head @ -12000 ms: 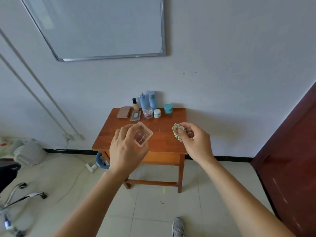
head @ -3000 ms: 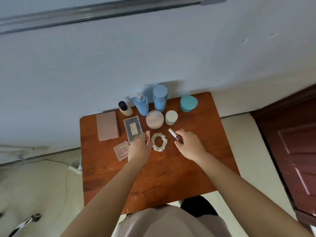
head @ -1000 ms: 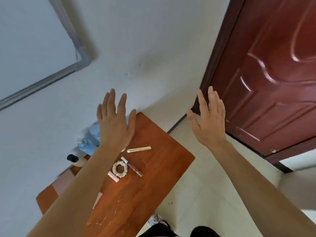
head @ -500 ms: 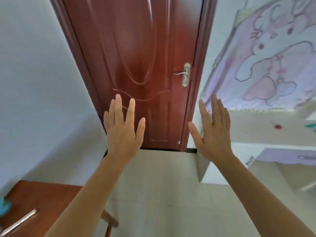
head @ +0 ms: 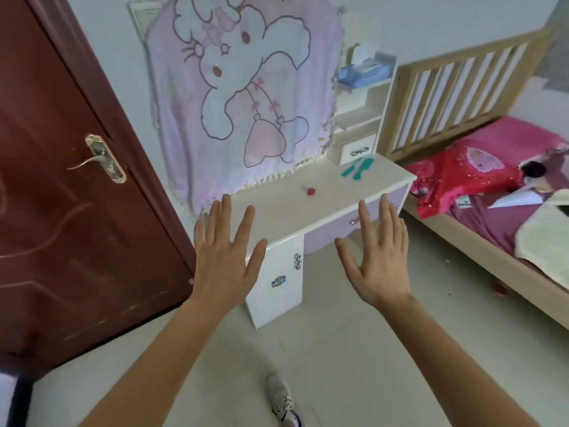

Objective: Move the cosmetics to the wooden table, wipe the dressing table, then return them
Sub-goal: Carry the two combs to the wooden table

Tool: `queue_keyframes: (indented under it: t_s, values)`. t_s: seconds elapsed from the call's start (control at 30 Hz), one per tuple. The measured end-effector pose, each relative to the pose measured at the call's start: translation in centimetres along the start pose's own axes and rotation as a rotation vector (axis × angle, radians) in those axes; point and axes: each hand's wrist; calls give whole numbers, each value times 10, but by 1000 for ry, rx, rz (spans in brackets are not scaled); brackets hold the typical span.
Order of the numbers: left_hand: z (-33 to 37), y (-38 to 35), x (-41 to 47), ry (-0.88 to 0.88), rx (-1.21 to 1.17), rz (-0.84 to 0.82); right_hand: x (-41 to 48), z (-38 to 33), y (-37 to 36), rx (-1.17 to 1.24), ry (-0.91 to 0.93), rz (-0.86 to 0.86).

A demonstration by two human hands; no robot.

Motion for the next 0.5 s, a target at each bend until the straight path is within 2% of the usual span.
queue_keyframes:
  t_s: [0.27, 0.5]
  values:
    - [30, -100, 161, -35, -159, -82, 120, 101, -48, -111, -84, -121]
    - [47, -169, 292, -94, -177, -217, 218, 173, -75, -179, -217, -186]
Point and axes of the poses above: each hand's wrist, its own x-axis towards the middle knuckle, its own y-axis out of the back of the hand, z = x × y, and after that the axes turned 4 degrees about -z, right-handed
